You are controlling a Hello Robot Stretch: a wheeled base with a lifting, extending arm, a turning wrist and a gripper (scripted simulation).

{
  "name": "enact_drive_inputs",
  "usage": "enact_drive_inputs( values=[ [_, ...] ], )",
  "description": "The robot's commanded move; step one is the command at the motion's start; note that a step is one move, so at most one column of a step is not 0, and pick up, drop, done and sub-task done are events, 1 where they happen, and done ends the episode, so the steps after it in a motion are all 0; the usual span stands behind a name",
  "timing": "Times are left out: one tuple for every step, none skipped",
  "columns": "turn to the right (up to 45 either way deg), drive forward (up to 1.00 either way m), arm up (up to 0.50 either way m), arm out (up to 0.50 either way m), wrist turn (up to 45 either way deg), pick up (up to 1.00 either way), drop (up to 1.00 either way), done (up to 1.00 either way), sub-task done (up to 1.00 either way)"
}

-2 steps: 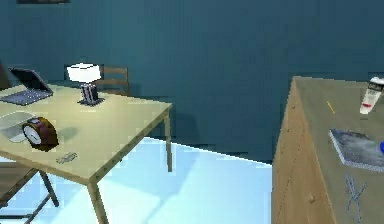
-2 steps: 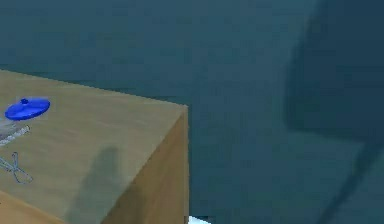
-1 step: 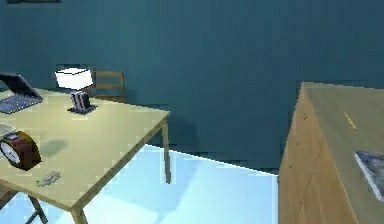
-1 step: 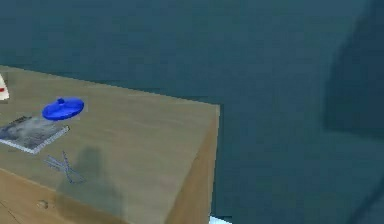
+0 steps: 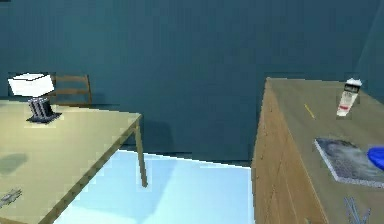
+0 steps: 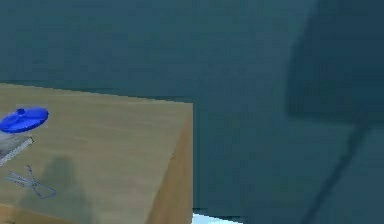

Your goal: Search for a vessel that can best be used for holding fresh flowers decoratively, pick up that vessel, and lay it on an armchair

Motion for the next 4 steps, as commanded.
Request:
enact_drive_inputs(
  values=[
    [0.0, 0.60, 0.00, 0.00, 0.0, 0.00, 0.00, 0.00, 0.00],
    [0.0, 0.00, 0.50, 0.00, 0.0, 0.00, 0.00, 0.00, 0.00],
    [0.0, 0.00, 0.38, 0.00, 0.0, 0.00, 0.00, 0.00, 0.00],
    [0.0, 0.00, 0.00, 0.28, 0.0, 0.00, 0.00, 0.00, 0.00]
  ],
)
